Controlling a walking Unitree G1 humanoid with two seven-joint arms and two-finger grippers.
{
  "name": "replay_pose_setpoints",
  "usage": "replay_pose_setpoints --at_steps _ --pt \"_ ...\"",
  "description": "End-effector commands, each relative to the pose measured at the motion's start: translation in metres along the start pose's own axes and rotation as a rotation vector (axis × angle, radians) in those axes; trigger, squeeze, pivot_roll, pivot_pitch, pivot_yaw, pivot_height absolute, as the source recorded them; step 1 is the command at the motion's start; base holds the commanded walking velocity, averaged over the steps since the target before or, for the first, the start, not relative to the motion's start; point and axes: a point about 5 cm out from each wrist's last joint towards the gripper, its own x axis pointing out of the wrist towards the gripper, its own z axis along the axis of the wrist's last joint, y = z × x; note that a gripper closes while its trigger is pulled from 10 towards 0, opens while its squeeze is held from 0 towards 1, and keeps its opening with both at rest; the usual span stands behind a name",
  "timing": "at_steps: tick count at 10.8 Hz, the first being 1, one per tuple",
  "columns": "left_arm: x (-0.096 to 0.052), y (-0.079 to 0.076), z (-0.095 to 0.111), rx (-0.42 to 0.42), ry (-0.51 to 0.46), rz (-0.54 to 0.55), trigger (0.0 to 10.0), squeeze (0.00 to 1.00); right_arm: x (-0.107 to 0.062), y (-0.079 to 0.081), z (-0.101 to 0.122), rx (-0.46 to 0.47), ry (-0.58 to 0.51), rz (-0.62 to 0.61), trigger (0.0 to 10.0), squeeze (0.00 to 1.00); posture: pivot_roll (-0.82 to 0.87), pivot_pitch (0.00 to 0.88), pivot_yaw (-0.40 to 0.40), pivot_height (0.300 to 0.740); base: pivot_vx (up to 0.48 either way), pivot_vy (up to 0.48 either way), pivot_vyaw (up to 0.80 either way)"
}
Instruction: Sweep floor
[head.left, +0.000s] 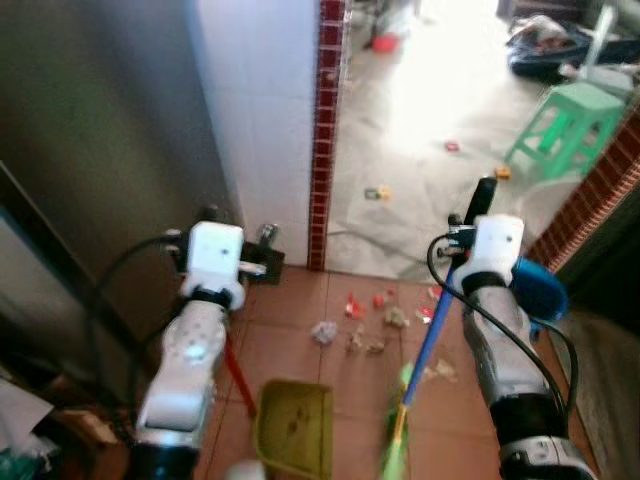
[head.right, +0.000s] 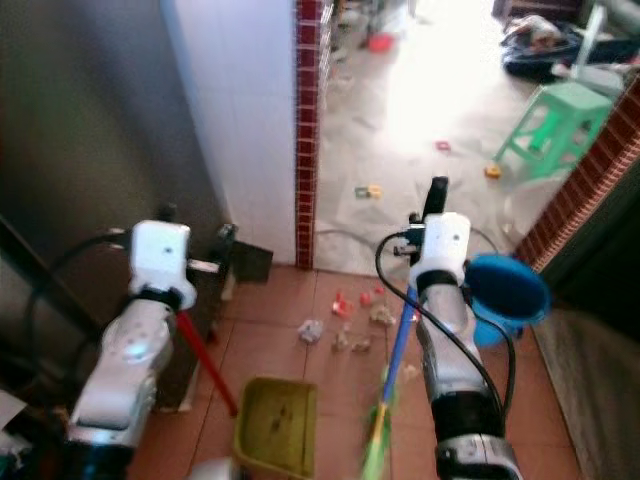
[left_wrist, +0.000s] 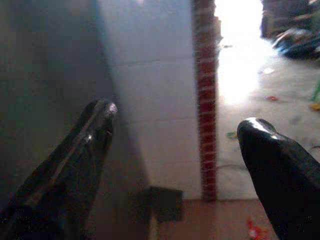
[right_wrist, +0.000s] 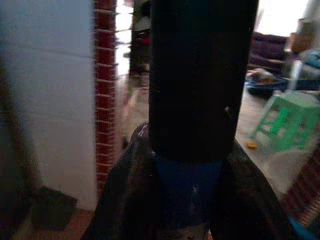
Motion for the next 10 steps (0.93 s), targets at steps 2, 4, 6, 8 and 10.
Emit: replay_pose_setpoints --at_steps 2,4,6,8,10 --pt "-0.001 0.005 0.001 0.041 0.002 0.064 10.0 0.00 0.003 0.001 0.007 -0.007 -0.036 0.034 10.0 0.00 0.07 0.001 -0.045 0.740 0.000 0.000 0.00" --pt "-0.002 0.011 -0.001 0.048 0.017 0.127 10.0 0.00 0.003 0.002 0.008 -0.014 -0.037 0.040 10.0 0.00 0.07 0.003 -0.046 0.740 0.000 0.000 0.66" --pt "0.000 0.018 -0.008 0.074 0.057 0.173 10.0 0.00 0.003 0.001 0.008 -0.014 -0.034 0.037 10.0 0.00 0.06 0.000 -0.048 0.740 0.000 0.000 0.24" --pt "0.003 0.018 -0.014 0.044 0.092 0.168 10.0 0.00 0.006 -0.002 0.008 -0.021 -0.034 0.030 10.0 0.00 0.05 0.000 -0.048 0.740 0.000 0.000 0.00" --pt "-0.001 0.009 -0.026 -0.013 0.154 0.098 10.0 0.00 0.006 -0.005 0.013 -0.027 -0.050 0.019 10.0 0.00 0.04 0.000 -0.037 0.740 0.000 0.000 0.00"
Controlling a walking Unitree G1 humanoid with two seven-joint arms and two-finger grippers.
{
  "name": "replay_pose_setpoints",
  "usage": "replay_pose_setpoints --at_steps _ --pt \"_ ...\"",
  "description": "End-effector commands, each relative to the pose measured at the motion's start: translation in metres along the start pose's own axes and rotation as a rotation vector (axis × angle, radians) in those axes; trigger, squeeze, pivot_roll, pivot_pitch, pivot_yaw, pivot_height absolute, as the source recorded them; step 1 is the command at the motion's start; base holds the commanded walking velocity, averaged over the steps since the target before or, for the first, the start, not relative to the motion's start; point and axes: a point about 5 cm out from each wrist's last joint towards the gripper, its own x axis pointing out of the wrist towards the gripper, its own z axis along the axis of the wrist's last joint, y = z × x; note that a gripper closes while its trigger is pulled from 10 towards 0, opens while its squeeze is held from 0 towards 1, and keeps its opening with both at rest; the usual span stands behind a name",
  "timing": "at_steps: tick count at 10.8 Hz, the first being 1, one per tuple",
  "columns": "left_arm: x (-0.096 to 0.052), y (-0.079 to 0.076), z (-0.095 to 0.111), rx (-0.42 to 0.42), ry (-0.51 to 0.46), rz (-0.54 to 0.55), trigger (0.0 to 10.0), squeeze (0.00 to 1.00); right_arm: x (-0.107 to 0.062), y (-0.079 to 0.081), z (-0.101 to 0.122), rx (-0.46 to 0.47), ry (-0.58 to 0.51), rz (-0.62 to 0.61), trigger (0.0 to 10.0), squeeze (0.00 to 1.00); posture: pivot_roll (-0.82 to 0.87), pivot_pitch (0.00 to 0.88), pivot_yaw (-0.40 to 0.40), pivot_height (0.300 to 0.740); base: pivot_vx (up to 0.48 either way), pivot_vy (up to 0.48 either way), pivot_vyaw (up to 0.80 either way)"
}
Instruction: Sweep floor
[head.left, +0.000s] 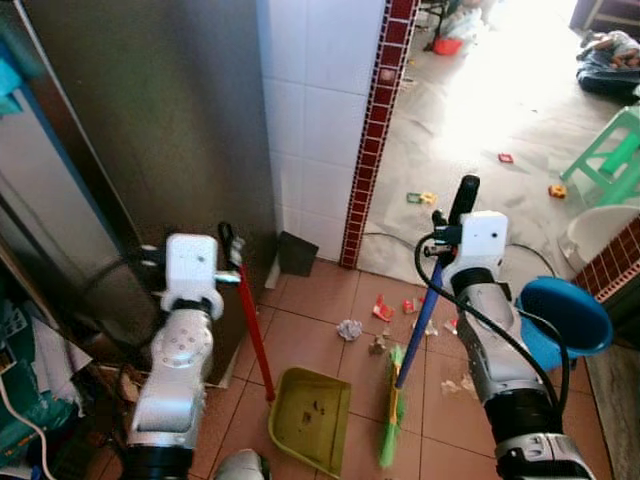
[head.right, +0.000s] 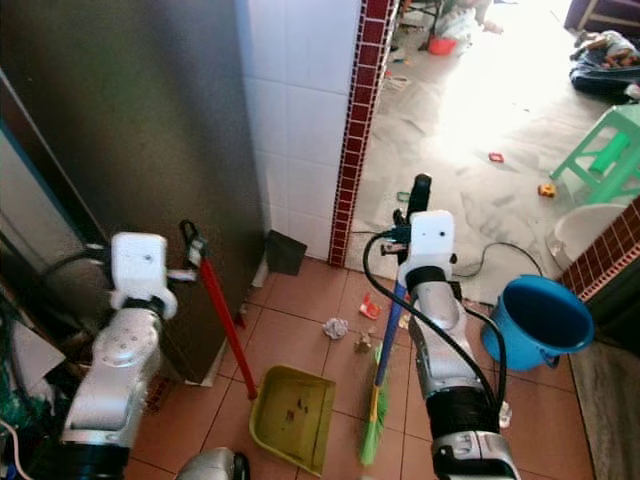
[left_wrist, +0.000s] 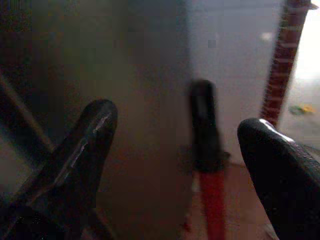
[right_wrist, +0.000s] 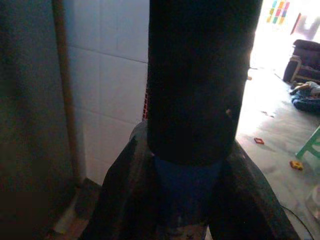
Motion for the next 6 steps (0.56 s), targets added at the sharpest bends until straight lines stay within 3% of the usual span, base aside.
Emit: replay_pose_setpoints --at_steps 1,4,6 --pt "-0.001 -0.004 -0.005 -0.015 0.021 -0.048 10.0 0.00 0.001 -0.010 0.009 -0.026 -0.041 -0.026 10.0 0.00 0.03 0.000 -0.031 0.740 0.000 0.000 0.00" --pt "-0.003 -0.011 -0.008 -0.033 0.047 -0.109 10.0 0.00 0.006 -0.008 0.009 -0.034 -0.033 -0.001 10.0 0.00 0.06 0.001 -0.049 0.740 0.000 0.000 0.00" --pt "-0.011 -0.009 -0.026 -0.025 0.093 -0.139 10.0 0.00 0.010 0.000 0.014 -0.012 -0.046 0.014 10.0 0.00 0.05 0.009 -0.062 0.740 0.000 0.000 0.00"
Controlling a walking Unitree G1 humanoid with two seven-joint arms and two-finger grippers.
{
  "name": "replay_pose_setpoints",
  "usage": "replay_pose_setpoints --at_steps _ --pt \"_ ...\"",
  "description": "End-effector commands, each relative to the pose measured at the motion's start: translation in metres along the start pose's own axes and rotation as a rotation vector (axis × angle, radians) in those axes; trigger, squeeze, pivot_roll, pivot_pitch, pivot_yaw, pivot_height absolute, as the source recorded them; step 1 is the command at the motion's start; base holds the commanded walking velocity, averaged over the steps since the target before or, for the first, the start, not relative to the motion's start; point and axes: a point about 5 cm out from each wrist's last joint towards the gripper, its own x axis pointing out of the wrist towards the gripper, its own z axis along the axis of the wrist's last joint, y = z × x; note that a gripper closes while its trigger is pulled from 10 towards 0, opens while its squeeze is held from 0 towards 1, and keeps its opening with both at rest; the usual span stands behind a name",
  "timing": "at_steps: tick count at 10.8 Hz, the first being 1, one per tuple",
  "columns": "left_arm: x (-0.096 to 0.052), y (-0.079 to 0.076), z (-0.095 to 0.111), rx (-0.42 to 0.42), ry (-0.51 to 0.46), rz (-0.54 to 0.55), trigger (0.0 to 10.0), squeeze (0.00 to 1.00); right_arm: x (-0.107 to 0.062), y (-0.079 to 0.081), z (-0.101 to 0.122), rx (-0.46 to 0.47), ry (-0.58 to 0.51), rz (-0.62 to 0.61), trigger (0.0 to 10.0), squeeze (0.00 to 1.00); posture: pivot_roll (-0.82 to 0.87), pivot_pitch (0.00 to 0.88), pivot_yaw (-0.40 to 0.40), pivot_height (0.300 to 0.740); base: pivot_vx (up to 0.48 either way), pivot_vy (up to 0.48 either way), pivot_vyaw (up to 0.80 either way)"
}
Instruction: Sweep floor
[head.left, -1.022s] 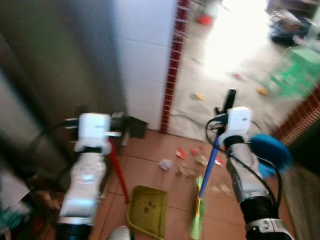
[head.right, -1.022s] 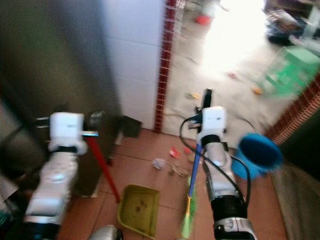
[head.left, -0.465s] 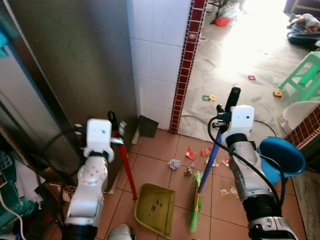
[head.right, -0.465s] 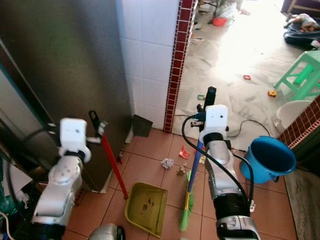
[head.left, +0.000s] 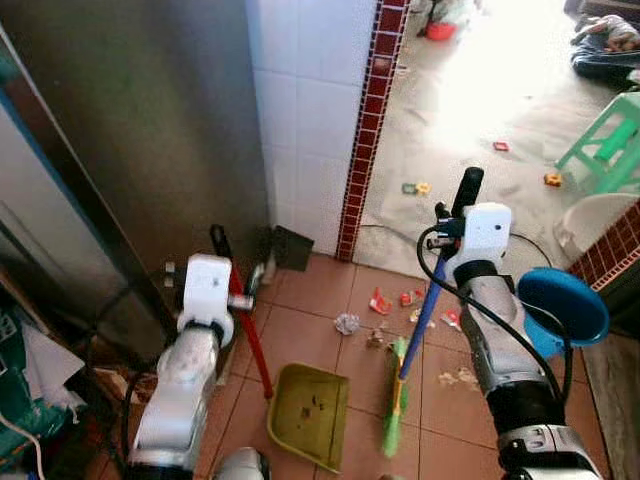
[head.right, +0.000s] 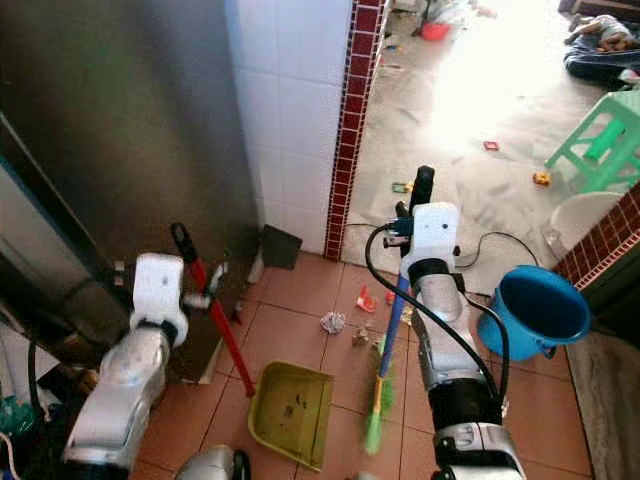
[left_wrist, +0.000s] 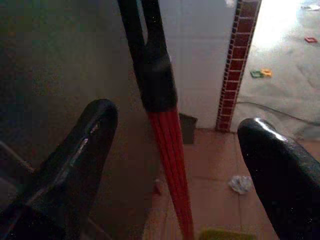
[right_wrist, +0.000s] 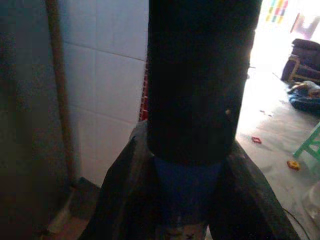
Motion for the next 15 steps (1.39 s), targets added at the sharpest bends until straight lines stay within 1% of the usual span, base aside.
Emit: replay_pose_setpoints --at_steps 1,5,7,9,10,12,14,15 --pt "0.002 0.000 -0.001 0.005 -0.002 -0.008 10.0 0.00 0.003 0.001 0.008 -0.004 -0.029 0.013 10.0 0.00 0.05 0.015 -0.072 0.740 0.000 0.000 0.00" --pt "0.012 0.001 -0.007 0.018 0.005 -0.027 10.0 0.00 0.004 -0.005 0.012 -0.018 -0.033 0.017 10.0 0.00 0.02 0.033 -0.092 0.740 0.000 0.000 0.00" --pt "0.015 -0.005 -0.009 0.022 0.001 -0.051 10.0 0.00 0.002 -0.004 0.012 -0.027 -0.021 0.045 10.0 0.00 0.02 0.067 -0.118 0.740 0.000 0.000 0.00" --pt "0.019 -0.010 -0.012 0.036 -0.008 -0.058 10.0 0.00 -0.001 -0.004 0.013 -0.029 -0.021 0.052 10.0 0.00 0.00 0.084 -0.121 0.740 0.000 0.000 0.00" --pt "0.025 -0.011 -0.009 0.048 -0.031 -0.054 10.0 0.00 -0.004 -0.009 0.014 -0.040 -0.017 0.044 10.0 0.00 -0.03 0.088 -0.117 0.740 0.000 0.000 0.00" --pt "0.035 -0.005 -0.007 0.070 -0.036 -0.026 10.0 0.00 -0.009 -0.016 0.018 -0.058 -0.019 0.038 10.0 0.00 -0.07 0.096 -0.122 0.740 0.000 0.000 0.00" --pt "0.039 -0.005 -0.007 0.072 -0.049 -0.003 10.0 0.00 -0.012 -0.020 0.018 -0.072 -0.010 0.043 10.0 0.00 -0.07 0.100 -0.128 0.740 0.000 0.000 0.00" --pt "0.039 -0.005 -0.009 0.072 -0.048 0.010 10.0 1.00 -0.010 -0.020 0.020 -0.075 -0.007 0.047 10.0 0.00 -0.07 0.100 -0.129 0.740 0.000 0.000 0.00"
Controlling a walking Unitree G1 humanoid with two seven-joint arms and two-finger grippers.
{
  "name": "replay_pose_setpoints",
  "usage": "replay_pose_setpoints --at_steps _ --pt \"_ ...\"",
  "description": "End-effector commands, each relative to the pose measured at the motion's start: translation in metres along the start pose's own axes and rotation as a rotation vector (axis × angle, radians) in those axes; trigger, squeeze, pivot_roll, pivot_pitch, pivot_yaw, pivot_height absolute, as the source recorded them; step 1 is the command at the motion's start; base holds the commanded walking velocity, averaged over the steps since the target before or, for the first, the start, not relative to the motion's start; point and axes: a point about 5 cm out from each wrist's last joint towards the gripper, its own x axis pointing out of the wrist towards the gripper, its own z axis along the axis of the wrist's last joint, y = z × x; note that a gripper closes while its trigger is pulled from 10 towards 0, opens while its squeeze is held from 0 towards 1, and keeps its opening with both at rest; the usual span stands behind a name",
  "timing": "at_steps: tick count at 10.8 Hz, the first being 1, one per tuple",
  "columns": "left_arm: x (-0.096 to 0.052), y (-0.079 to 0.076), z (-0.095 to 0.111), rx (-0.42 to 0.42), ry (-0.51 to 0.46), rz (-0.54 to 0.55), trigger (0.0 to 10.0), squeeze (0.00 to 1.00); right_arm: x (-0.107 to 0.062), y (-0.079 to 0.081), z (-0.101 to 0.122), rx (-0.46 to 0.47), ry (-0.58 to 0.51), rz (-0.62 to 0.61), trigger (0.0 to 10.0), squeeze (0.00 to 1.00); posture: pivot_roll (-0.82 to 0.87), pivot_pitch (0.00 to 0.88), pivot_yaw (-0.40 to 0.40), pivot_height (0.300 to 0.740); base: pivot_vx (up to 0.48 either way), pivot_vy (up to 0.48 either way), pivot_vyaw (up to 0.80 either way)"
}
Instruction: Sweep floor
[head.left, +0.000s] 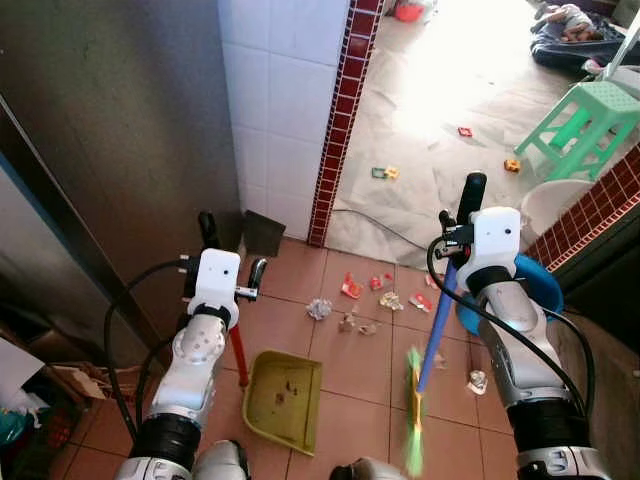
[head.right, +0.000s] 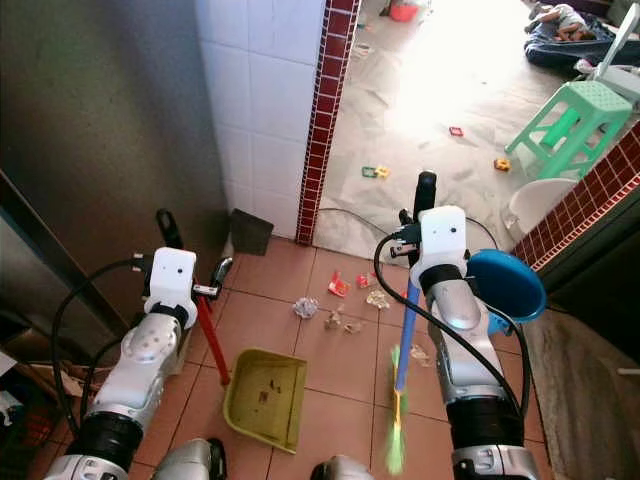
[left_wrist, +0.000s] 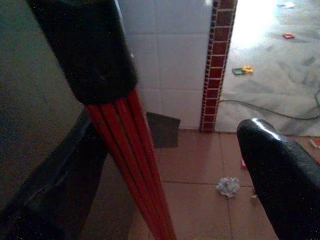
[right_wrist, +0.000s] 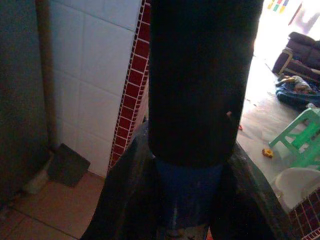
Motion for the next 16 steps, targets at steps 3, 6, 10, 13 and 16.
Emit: replay_pose_setpoints --at_steps 3,6,10,13,16 --pt "0.003 0.007 -0.004 0.024 -0.002 0.044 10.0 0.00 0.000 -0.005 0.016 -0.030 -0.053 0.012 10.0 0.00 -0.08 0.111 -0.148 0.740 0.000 0.000 0.00" --pt "0.006 0.014 -0.003 0.027 -0.046 0.095 10.0 0.00 0.002 -0.007 0.020 -0.038 -0.056 0.020 10.0 0.00 -0.09 0.114 -0.157 0.740 0.000 0.000 0.00" --pt "0.013 0.022 0.001 0.044 -0.092 0.123 10.0 0.00 -0.002 -0.009 0.021 -0.059 -0.052 0.039 10.0 0.00 -0.11 0.124 -0.175 0.740 0.000 0.000 0.00" --pt "0.015 0.023 0.002 0.055 -0.106 0.118 0.0 0.00 -0.002 -0.007 0.022 -0.060 -0.049 0.047 10.0 0.00 -0.12 0.121 -0.175 0.740 0.000 0.000 0.00" --pt "0.019 0.016 0.008 0.065 -0.139 0.089 0.0 0.00 -0.002 -0.007 0.021 -0.064 -0.046 0.053 10.0 0.00 -0.12 0.117 -0.177 0.740 0.000 0.000 0.00"
